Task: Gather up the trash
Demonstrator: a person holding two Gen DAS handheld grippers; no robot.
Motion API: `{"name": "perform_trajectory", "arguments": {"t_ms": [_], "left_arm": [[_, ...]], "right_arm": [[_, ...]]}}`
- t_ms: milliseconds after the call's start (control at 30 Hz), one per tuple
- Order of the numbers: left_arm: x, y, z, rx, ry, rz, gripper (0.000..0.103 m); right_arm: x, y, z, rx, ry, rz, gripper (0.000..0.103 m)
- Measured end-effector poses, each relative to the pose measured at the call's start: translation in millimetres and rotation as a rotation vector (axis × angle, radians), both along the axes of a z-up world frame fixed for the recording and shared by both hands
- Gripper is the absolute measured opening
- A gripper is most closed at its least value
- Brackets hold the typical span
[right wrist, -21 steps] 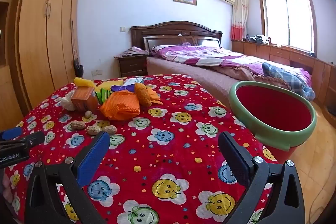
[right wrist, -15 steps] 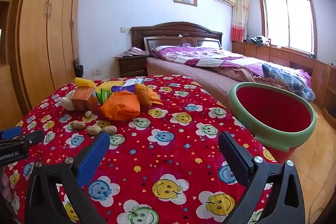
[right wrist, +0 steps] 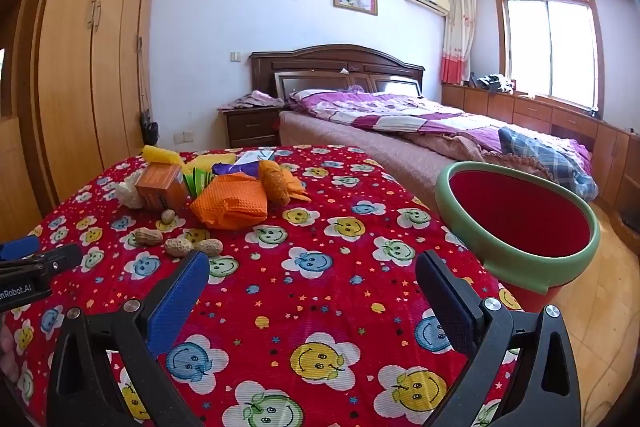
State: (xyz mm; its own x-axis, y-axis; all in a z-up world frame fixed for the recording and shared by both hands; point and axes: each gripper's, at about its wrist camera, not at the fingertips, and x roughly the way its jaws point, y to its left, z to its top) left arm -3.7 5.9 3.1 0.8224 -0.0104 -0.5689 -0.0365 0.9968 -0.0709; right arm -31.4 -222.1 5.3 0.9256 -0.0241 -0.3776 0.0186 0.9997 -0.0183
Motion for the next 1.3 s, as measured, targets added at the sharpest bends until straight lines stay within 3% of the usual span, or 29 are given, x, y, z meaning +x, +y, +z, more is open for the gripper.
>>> {"name": "perform_trajectory", "arguments": {"t_ms": [1300], "left_arm": [[-2.5,2.8,3.1,-0.006,-0.013,0.002,0.090]], "right_arm": [[-1.8,1.7,0.3,-0.009,-0.011,0.001,0.102]]}}
